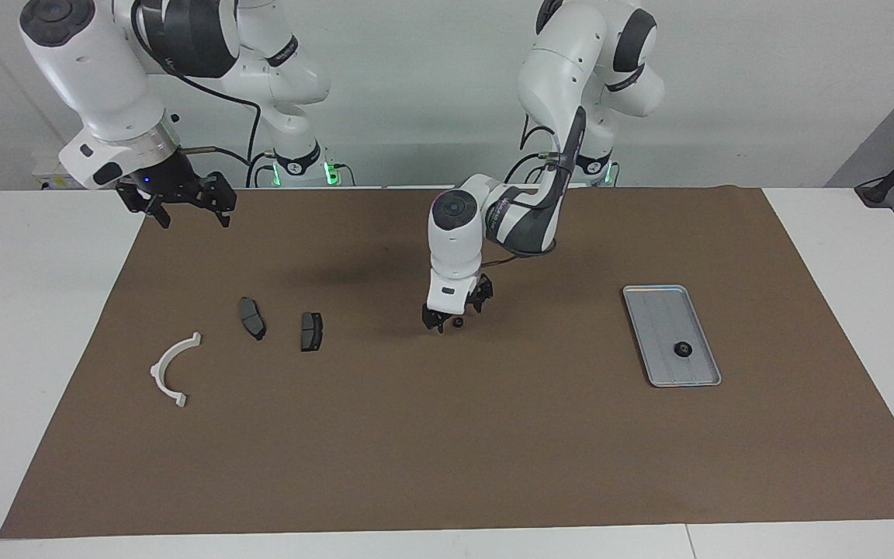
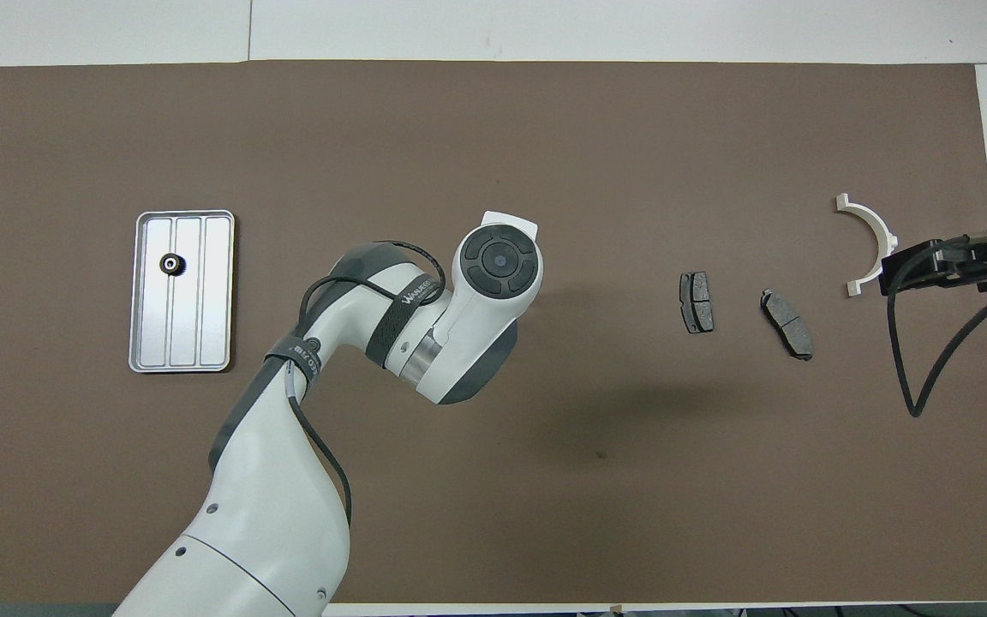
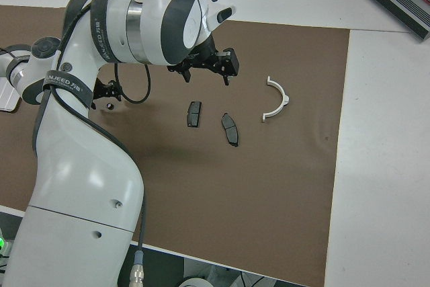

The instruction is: Pick bearing gear from pile to tray

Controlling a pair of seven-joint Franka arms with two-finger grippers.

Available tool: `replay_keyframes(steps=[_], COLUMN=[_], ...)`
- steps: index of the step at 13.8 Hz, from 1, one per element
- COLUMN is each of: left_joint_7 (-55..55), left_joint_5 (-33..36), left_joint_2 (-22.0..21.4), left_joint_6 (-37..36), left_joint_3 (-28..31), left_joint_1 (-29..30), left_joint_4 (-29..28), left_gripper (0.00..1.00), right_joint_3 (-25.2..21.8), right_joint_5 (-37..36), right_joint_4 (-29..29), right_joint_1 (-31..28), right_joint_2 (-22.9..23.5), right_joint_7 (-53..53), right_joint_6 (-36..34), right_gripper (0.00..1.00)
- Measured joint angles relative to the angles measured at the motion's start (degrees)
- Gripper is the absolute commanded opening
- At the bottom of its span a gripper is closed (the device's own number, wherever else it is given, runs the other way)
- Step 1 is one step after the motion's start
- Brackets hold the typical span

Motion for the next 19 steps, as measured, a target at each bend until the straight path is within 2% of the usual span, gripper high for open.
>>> replay_keyframes(steps=[4,6,9,17,18,19], left_joint_7=[-0.5,-0.5,-0.6,-0.6,-0.6,-0.6], left_joint_5=[0.0,0.0,0.0,0.2,0.2,0.2], left_joint_2=[0.5,0.8,0.8,0.8,0.8,0.8], left_joint_6=[2.2,2.2,2.2,2.2,2.3,2.3], left_joint_3=[0.2,0.2,0.2,0.2,0.2,0.2], left_joint_1=[0.0,0.0,0.0,-0.1,-0.1,-0.1], left_joint_4=[-0.3,-0.5,-1.0,-1.4,-1.4,-1.4], left_gripper=[0.95,0.92,0.78,0.76,0.67,0.53], right_joint_3=[-0.1,-0.8,-2.2,-3.4,-3.5,-3.5], right_joint_5=[0.1,0.4,1.6,2.2,2.2,2.2], right_joint_4=[-0.2,-0.7,-1.2,-1.2,-1.2,-1.2], right_joint_1=[0.1,1.0,1.4,1.5,1.5,1.5], right_joint_2=[-0.5,-0.8,-1.2,-1.5,-1.5,-1.5], right_joint_7=[-0.3,-0.3,-0.3,-0.4,-0.4,-0.4], right_joint_6=[0.0,0.0,0.0,0.1,0.1,0.1], right_gripper=[1.00,1.00,1.00,1.00,1.00,1.00])
